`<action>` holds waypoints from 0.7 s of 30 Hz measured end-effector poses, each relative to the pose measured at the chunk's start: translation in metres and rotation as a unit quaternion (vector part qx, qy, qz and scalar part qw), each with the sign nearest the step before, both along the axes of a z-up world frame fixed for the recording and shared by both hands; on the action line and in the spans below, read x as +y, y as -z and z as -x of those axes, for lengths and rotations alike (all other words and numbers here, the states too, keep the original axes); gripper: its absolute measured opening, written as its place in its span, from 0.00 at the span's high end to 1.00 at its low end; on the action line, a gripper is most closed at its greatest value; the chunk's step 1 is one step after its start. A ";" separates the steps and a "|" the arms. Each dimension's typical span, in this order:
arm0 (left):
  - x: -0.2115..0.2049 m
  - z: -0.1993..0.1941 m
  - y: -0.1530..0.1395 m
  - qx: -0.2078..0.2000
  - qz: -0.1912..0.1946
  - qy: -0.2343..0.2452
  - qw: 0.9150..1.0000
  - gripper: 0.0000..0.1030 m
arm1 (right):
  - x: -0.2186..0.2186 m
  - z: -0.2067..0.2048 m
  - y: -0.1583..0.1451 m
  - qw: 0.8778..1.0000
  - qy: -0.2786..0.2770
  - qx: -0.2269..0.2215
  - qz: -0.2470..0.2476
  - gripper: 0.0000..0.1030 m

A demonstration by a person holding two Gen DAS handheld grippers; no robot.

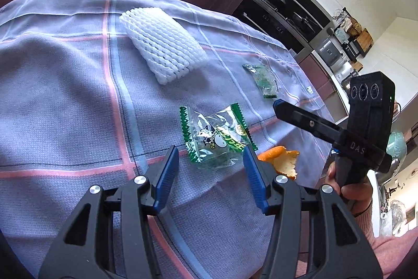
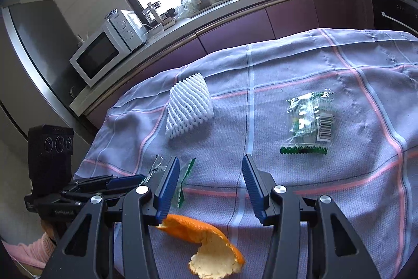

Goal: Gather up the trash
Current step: 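Grasp the clear green-printed packet with the left tool while the right tool grasps an orange peel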

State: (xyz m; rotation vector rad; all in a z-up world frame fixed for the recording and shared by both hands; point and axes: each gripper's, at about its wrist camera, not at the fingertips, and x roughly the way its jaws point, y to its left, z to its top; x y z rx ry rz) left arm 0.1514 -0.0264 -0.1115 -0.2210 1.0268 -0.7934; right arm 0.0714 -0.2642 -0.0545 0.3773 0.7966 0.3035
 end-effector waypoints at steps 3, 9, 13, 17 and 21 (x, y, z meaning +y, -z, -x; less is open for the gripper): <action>-0.003 -0.003 0.002 0.004 0.004 -0.001 1.000 0.52 | -0.001 0.011 0.005 1.000 -0.012 0.009 0.000 0.51; -0.005 -0.006 0.006 0.004 -0.006 -0.009 1.000 0.73 | 0.004 0.024 0.016 0.999 -0.039 0.026 0.002 0.50; -0.008 -0.003 0.007 -0.001 -0.017 -0.013 1.000 0.86 | 0.006 0.029 0.018 0.998 -0.050 0.028 0.003 0.50; -0.004 0.000 0.004 -0.006 -0.016 -0.016 1.000 0.90 | 0.010 0.033 0.017 0.998 -0.059 0.029 0.015 0.52; 0.011 0.006 -0.004 -0.015 -0.005 -0.020 1.000 0.91 | 0.013 0.034 0.018 0.997 -0.063 0.034 0.029 0.71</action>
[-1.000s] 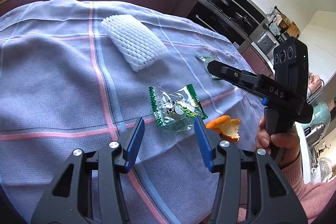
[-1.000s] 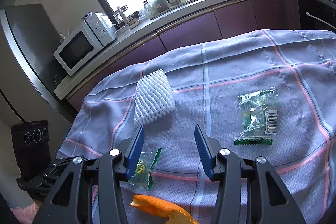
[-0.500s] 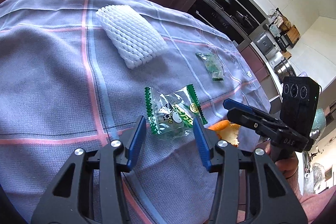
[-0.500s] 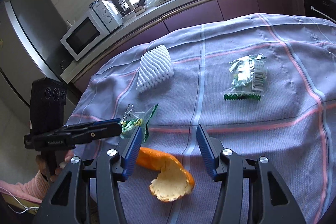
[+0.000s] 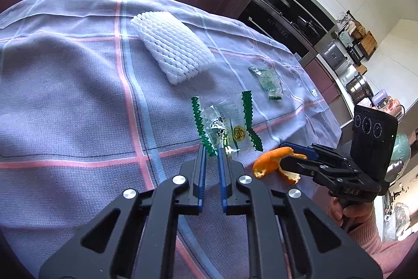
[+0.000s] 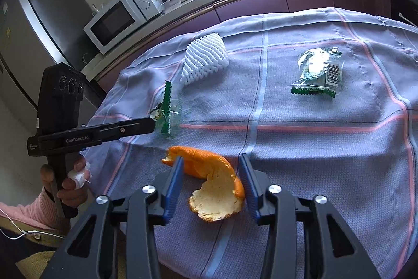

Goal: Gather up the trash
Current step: 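Grasp the clear green-printed packet with the left tool while the right tool grasps an orange peel, then carry the packet and orange peel with both tools over the teal bin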

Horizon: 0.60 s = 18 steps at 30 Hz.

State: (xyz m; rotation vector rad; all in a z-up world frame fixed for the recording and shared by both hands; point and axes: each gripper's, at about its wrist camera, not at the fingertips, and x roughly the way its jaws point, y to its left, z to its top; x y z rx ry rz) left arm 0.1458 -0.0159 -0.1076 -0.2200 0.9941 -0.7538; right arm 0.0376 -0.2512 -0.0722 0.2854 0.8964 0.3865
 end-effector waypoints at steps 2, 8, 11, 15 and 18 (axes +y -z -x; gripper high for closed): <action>0.009 0.003 -0.006 -0.006 0.006 -0.005 1.000 0.91 | 0.001 -0.001 0.001 1.000 -0.001 0.005 0.002 0.82; 0.048 0.015 -0.021 -0.025 0.024 -0.029 0.999 0.91 | 0.013 -0.007 -0.003 1.000 -0.010 -0.004 -0.015 0.94; 0.069 0.021 -0.029 -0.034 0.028 -0.043 0.998 0.91 | 0.027 -0.012 -0.006 0.999 -0.025 -0.010 -0.020 0.95; 0.094 0.031 -0.038 -0.048 0.026 -0.065 0.996 0.91 | 0.047 -0.019 -0.013 0.998 -0.049 -0.020 -0.039 0.95; 0.112 0.037 -0.042 -0.053 0.028 -0.080 0.995 0.91 | 0.064 -0.024 -0.019 0.996 -0.069 -0.030 -0.049 0.95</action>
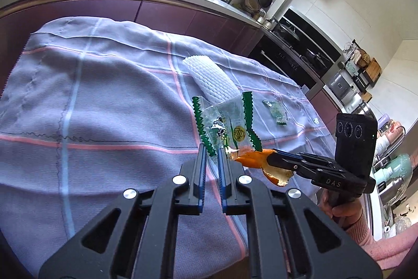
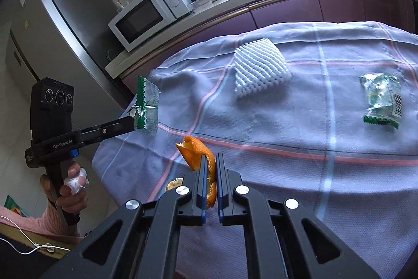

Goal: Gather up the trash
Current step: 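Carry the packet and orange peel with both tools over the teal bin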

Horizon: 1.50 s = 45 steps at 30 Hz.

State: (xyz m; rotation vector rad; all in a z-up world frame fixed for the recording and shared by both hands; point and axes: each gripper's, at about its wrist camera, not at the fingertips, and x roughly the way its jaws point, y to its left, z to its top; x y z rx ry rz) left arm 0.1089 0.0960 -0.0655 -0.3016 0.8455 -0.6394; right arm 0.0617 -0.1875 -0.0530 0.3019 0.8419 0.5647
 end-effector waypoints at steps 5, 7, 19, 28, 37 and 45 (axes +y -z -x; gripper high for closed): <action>0.030 0.013 -0.008 -0.015 -0.008 -0.033 0.999 0.91 | 0.030 -0.014 -0.008 0.999 -0.028 -0.008 -0.017 0.95; 0.042 0.018 -0.013 -0.021 -0.011 -0.046 0.999 0.91 | 0.042 -0.019 -0.010 0.999 -0.040 -0.011 -0.024 0.95; 0.123 0.055 -0.037 -0.045 -0.014 -0.136 0.990 0.91 | 0.112 -0.045 -0.028 0.992 -0.114 -0.032 -0.033 0.95; 0.180 0.080 -0.044 -0.051 -0.017 -0.205 0.977 0.91 | 0.156 -0.060 -0.035 0.987 -0.153 -0.033 -0.031 0.95; 0.233 0.100 -0.049 -0.057 -0.024 -0.274 0.960 0.91 | 0.200 -0.073 -0.038 0.981 -0.188 -0.029 -0.029 0.95; 0.261 0.106 -0.049 -0.056 -0.027 -0.310 0.949 0.91 | 0.234 -0.080 -0.044 0.975 -0.219 -0.034 -0.026 0.95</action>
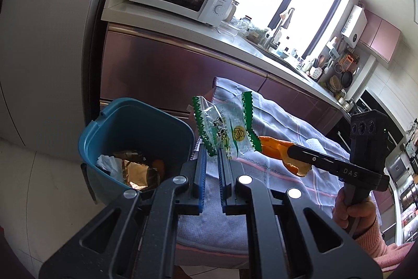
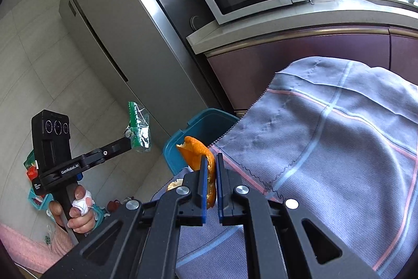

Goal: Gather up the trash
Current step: 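Carry the packet and orange peel with both tools over the teal bin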

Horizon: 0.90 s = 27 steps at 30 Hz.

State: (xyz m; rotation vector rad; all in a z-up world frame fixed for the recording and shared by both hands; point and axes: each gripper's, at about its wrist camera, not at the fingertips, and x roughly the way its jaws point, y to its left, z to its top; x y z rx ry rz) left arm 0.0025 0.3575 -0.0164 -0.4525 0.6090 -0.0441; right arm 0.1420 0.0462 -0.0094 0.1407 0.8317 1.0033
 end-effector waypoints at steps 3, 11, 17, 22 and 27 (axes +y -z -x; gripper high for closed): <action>0.005 0.001 0.003 0.003 -0.001 -0.006 1.000 0.91 | 0.011 -0.003 -0.001 1.000 -0.008 -0.001 0.002 0.95; 0.008 -0.001 0.008 0.013 -0.006 -0.019 1.000 0.91 | 0.033 -0.010 0.000 1.000 -0.021 0.003 0.005 0.95; 0.011 -0.007 0.011 0.022 -0.015 -0.027 0.999 0.91 | 0.046 -0.016 0.005 1.000 -0.025 0.010 0.010 0.95; 0.014 -0.011 0.016 0.028 -0.026 -0.037 0.999 0.91 | 0.055 -0.022 0.011 0.999 -0.025 0.017 0.016 0.95; 0.014 -0.015 0.018 0.034 -0.040 -0.045 0.998 0.91 | 0.066 -0.028 0.016 0.999 -0.024 0.020 0.024 0.95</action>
